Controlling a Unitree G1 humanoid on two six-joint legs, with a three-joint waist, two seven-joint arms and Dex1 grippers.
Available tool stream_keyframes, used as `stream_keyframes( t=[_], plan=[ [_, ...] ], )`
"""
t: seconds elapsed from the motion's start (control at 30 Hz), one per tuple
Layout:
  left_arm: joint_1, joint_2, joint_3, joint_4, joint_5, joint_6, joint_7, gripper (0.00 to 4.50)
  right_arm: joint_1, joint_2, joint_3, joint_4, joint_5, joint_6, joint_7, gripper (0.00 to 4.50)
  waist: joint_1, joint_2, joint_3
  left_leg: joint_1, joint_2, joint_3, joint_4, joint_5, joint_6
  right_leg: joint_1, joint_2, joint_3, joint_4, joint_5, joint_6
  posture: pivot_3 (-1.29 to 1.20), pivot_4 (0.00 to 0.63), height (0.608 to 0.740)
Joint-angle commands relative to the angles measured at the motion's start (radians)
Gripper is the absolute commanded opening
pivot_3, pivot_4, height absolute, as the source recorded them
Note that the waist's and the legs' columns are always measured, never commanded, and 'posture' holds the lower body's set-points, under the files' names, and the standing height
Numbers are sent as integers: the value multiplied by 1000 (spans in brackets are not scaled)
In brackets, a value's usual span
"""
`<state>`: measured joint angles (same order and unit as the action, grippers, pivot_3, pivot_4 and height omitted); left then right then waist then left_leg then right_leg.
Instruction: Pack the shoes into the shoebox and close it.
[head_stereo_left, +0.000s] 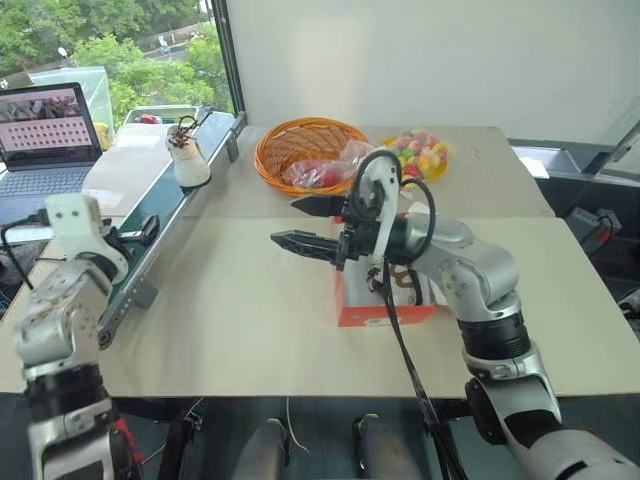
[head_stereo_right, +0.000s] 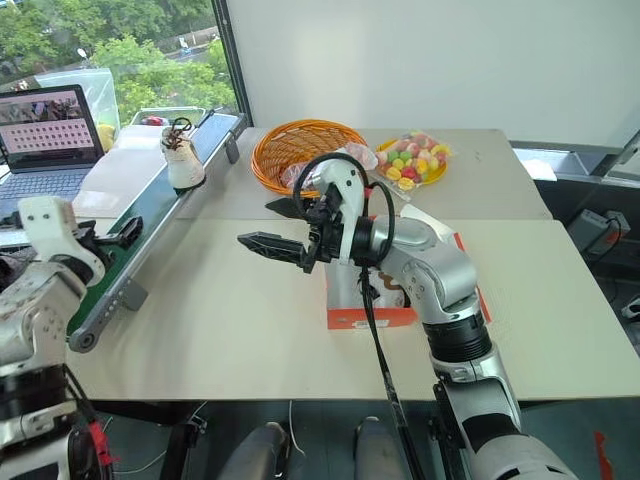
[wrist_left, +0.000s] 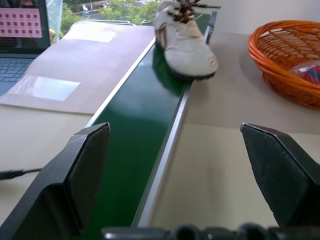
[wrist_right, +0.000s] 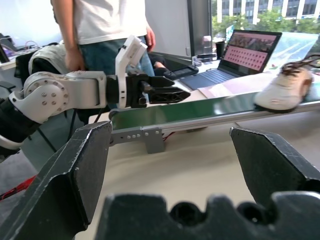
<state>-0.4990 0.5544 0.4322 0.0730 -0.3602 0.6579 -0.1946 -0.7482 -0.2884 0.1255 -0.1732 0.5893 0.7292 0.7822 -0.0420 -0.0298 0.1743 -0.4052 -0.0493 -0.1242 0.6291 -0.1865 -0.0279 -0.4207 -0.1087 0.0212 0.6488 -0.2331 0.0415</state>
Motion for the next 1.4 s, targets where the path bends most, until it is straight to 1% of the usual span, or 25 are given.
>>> stream_keyframes(
  t=[0.03,0.2,0.33,0.57,0.7,0.8,0.9,0.93,1.0,1.1,1.2,1.27,1.4],
  plan=[
    [-112,-25,-3,36,20,8,91,4500,4,-3,-15,-60,0,-16,-18,4460,-1,0,0,0,0,0,0,0,0,0,0,0,0,0,0,0,150,740],
    [-219,-40,-42,129,68,17,162,4500,15,-11,-16,-76,-2,-14,-38,4460,-5,0,0,0,0,0,0,0,0,-1,0,0,1,0,0,0,150,740],
    [-274,-31,-40,224,96,41,217,4500,23,-19,-16,-90,1,-11,-51,4460,-5,0,0,0,0,0,0,0,0,-1,0,0,1,0,0,0,150,740],
    [-310,-29,-27,341,114,37,254,4500,30,-27,-21,-109,6,-8,-70,4460,-2,0,0,-1,0,0,0,0,0,-1,0,0,1,0,0,0,150,740],
    [-305,-49,-28,369,101,55,249,4500,27,-29,-20,-112,8,-7,-75,4460,-3,0,0,-1,0,0,0,0,0,-1,0,0,1,0,0,0,150,740],
    [-294,-64,-6,374,94,65,277,4500,29,-35,-18,-114,5,-8,-73,4460,-2,-1,0,-1,0,0,0,0,0,-1,0,0,1,0,0,0,150,740],
    [-286,-68,25,380,87,72,298,3763,33,-45,-9,-114,-4,-12,-68,4500,-1,-1,0,0,0,0,0,0,0,-1,0,0,1,0,0,0,150,740],
    [-283,-70,39,381,84,70,310,3276,34,-46,-9,-116,-2,-11,-68,4500,-1,-1,0,0,0,0,0,0,0,-1,0,0,1,0,0,0,150,740],
    [-282,-77,86,374,80,56,361,2641,33,-49,-7,-115,-2,-10,-70,4500,1,-1,0,0,0,0,0,0,0,-1,0,0,1,0,0,0,150,740],
    [-276,-78,106,330,91,31,409,1459,34,-51,-7,-117,-4,-6,-71,4500,3,-1,0,0,0,0,1,0,-1,0,0,0,2,0,0,0,150,740],
    [-275,-91,116,277,88,21,440,494,35,-53,-5,-117,-7,-6,-71,4500,2,-1,-1,0,0,0,2,1,-1,0,0,0,3,1,0,0,150,740],
    [-275,-100,116,238,86,4,452,108,35,-54,-4,-116,-9,-7,-70,4500,2,-1,-1,0,0,0,2,1,-1,-1,0,0,3,1,0,0,150,740],
    [-277,-122,65,92,98,-53,435,62,33,-52,-7,-113,-12,-9,-69,4500,2,-2,0,-2,0,0,2,0,-1,-2,0,0,3,1,0,0,150,740]
  ],
)
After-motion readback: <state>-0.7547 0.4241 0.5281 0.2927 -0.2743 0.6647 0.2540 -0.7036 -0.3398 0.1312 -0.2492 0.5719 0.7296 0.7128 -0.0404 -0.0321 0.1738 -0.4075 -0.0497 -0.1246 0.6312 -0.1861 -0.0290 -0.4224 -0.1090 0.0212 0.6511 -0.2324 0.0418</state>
